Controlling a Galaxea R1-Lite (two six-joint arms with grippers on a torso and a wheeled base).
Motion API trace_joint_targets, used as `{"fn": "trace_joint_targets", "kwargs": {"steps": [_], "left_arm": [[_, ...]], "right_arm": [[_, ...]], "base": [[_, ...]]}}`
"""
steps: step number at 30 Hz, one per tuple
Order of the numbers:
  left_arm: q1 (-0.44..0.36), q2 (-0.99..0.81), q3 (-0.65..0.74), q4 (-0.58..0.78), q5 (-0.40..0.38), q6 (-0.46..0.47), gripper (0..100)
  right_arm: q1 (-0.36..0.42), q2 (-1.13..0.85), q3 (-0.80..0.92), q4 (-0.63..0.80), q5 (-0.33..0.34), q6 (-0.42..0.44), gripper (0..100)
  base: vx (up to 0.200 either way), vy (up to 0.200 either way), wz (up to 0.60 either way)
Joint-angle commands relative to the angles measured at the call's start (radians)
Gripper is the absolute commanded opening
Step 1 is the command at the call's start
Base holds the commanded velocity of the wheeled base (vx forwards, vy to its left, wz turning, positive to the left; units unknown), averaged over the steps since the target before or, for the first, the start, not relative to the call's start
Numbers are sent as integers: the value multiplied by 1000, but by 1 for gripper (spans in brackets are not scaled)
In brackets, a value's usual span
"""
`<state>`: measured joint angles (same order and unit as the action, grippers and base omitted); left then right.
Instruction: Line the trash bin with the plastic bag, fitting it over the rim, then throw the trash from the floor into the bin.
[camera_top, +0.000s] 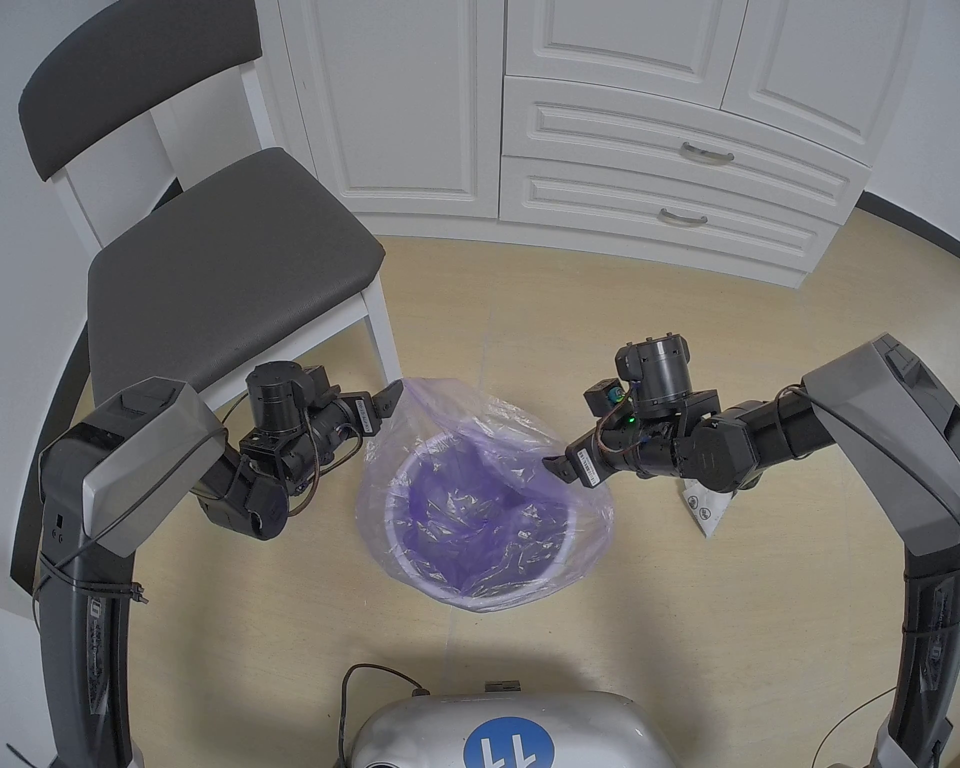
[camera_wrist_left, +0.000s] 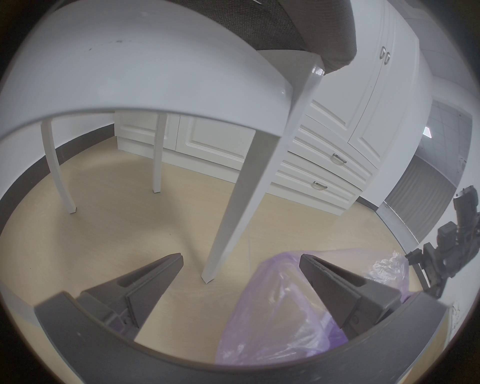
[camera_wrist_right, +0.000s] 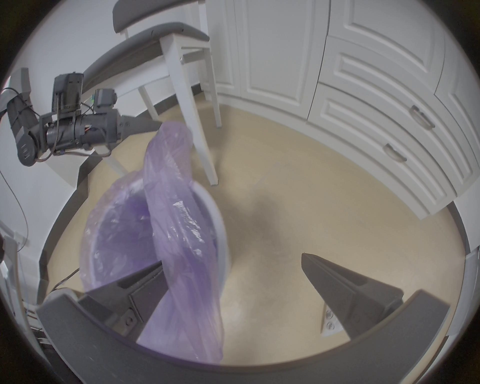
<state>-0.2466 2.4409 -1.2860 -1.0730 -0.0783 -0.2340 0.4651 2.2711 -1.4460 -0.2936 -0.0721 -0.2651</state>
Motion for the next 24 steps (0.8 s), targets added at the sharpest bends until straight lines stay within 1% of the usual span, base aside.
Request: {"fn": "trace_joint_targets", "kwargs": {"steps": [1,6,10,13,14,18,21,24], "left_arm": [[20,-3,-6,4,-9,1,100],[26,14,-15,2,-11,1,100],[27,9,4,-2,-12,2,100],[30,-5,50,-13,-43,4,100],[32,-23,82,-18,-67,4,100],[33,-48,142,-35,-113,4,100],[33,-40,148,-35,-126,25,100],[36,-13,135,-27,-127,32,100]], "right_arm": [[-28,41,-34,-15,-3,-8,100],[-48,65,-88,-16,-3,-2,100],[-57,82,-122,-18,-3,0,100],[-66,100,-156,-18,-12,15,100],[-68,113,-175,-18,-18,33,100],[-69,154,-232,-21,-25,83,100],[-69,194,-272,-42,-29,124,100],[-71,226,-300,-61,-31,145,100]], "base": [[0,0,0],[0,0,0],[0,0,0],[0,0,0],[0,0,0],[0,0,0],[0,0,0],[0,0,0]]}}
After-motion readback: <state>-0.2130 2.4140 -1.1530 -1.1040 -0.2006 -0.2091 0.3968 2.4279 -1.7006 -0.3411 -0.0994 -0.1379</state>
